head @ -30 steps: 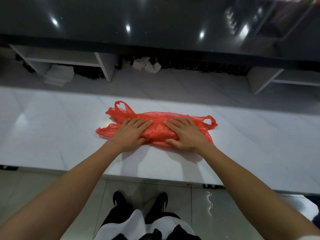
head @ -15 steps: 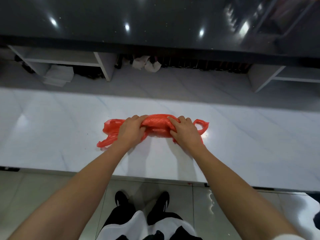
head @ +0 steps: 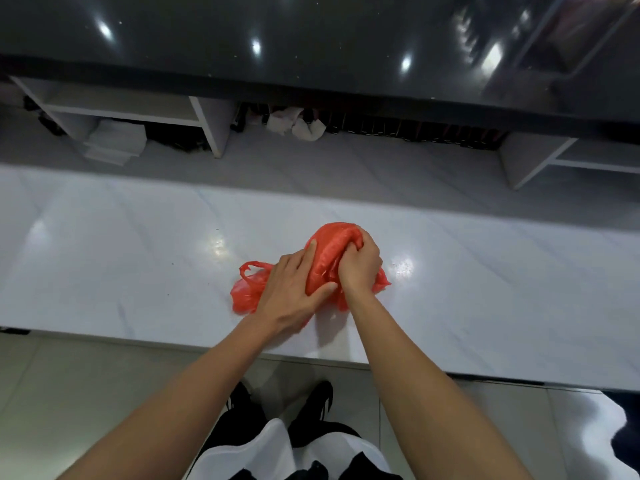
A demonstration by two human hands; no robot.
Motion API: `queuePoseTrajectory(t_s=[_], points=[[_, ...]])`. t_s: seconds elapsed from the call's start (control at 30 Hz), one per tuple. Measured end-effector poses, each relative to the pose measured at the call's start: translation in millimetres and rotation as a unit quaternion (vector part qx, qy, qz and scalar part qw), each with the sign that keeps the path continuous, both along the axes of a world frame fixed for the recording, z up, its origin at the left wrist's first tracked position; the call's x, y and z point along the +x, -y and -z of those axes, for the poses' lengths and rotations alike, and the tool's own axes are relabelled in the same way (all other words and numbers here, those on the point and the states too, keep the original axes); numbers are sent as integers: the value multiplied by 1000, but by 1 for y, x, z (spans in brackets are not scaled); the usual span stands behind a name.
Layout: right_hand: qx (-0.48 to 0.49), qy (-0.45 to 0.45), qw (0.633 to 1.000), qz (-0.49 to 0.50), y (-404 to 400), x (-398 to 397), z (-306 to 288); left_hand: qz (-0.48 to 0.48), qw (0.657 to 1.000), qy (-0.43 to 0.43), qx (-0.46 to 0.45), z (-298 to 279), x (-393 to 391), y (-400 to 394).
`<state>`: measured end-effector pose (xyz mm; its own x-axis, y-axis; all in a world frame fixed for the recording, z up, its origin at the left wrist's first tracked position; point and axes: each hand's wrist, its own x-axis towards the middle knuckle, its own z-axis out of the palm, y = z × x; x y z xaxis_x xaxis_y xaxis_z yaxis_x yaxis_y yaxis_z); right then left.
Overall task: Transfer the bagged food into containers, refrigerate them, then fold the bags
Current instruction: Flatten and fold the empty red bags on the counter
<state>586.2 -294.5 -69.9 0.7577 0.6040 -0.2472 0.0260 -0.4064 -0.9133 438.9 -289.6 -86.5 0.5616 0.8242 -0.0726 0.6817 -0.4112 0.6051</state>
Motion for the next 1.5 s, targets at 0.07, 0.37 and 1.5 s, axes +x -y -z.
queuePoseTrajectory(t_s=[0.07, 0.37, 1.5], points=[[11, -80, 997, 0, 3, 0, -4, 0, 999, 15, -32, -2, 7, -4], [100, -439, 891, -67, 20, 2, -15, -80, 980, 159, -91, -14, 23, -23], [-39, 137, 962, -233, 6, -23, 14, -172, 972, 118, -109, -5, -10, -2]])
